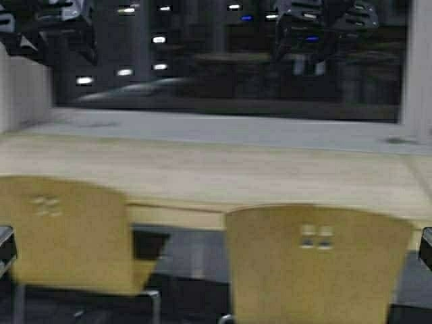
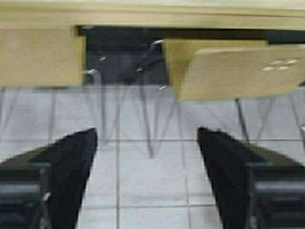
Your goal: Push the chairs under the table
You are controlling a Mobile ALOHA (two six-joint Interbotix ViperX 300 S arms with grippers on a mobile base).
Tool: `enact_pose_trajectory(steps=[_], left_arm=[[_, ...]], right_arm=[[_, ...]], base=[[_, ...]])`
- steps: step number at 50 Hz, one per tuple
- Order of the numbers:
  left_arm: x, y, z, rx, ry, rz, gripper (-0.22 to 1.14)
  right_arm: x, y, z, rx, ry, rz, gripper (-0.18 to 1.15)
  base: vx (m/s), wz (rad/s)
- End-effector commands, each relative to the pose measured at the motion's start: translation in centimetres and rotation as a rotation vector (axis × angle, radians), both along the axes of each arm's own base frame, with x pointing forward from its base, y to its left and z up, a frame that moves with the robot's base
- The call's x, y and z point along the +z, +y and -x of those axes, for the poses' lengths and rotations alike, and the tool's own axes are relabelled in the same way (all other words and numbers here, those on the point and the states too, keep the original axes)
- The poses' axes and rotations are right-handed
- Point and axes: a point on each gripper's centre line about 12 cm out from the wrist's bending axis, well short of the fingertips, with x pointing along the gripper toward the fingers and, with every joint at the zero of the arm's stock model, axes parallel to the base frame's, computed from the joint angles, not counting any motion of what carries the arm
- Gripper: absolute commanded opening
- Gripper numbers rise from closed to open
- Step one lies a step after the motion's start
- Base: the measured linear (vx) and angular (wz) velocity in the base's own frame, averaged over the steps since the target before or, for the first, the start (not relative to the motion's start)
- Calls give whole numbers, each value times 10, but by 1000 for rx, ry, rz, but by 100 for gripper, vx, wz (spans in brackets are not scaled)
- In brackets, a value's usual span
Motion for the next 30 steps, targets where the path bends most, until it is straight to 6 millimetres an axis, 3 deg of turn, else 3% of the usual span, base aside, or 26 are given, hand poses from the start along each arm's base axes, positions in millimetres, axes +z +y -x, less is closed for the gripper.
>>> enact_pose_trajectory(steps=[1, 30], left_arm=[[14, -1, -3, 0, -47, 14, 96], [20, 0, -1, 8, -83, 27, 96]], right_arm=[[14, 1, -6, -2, -43, -11, 95], [8, 4, -13, -4, -24, -9, 95]], base=[[-29, 46], [-30, 32]])
